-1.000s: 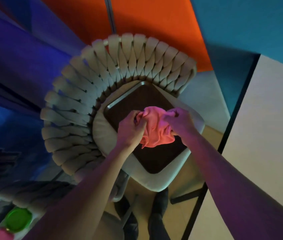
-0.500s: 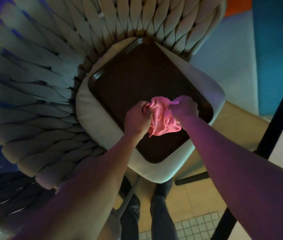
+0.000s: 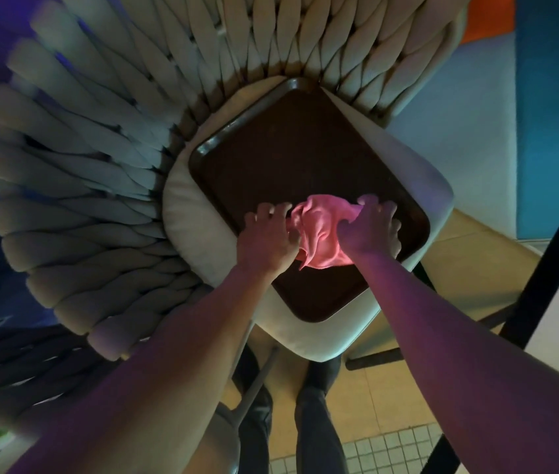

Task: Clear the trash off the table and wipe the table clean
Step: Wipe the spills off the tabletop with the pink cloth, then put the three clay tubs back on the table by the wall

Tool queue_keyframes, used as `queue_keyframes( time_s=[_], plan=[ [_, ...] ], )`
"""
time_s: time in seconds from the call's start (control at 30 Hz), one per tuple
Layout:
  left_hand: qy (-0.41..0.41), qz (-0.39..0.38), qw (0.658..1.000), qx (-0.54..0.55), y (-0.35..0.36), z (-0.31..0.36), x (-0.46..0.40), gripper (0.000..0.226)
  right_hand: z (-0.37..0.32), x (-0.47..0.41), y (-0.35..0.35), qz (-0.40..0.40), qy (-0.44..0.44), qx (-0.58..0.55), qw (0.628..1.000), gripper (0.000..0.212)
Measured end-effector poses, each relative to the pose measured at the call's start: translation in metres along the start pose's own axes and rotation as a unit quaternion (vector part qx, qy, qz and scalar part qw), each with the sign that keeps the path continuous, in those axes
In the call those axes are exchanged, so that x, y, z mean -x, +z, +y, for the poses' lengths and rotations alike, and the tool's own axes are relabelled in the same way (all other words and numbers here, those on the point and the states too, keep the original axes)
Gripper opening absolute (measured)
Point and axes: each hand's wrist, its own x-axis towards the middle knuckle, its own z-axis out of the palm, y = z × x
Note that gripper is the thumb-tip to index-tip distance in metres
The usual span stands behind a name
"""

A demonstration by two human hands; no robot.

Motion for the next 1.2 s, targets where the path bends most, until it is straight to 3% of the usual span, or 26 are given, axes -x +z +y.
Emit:
queue_keyframes(
  time_s=[0.17, 0.43, 0.73, 1.0, 1.2],
  plan=[
    [0.032, 0.021, 0.999, -0.013, -0.022, -0.010, 0.036, 0.057, -0.005, 0.043, -0.007, -0.045, -0.060, 0.021, 0.997, 0.060],
    [0.024, 0.085, 0.986, 0.141, -0.083, -0.019, 0.111, 0.059, -0.022, 0.142, -0.034, -0.047, -0.167, -0.085, 0.981, 0.054],
    [0.034, 0.154, 0.964, 0.216, -0.143, -0.038, 0.216, 0.057, -0.060, 0.268, -0.084, -0.044, -0.233, -0.149, 0.960, 0.050],
    [-0.015, 0.229, 0.938, 0.258, -0.183, -0.092, 0.310, 0.055, -0.084, 0.354, -0.073, -0.110, -0.289, -0.112, 0.944, 0.049],
    [-0.107, 0.286, 0.912, 0.273, -0.174, -0.151, 0.379, 0.054, -0.095, 0.405, -0.052, -0.167, -0.365, -0.072, 0.913, 0.042]
  ],
)
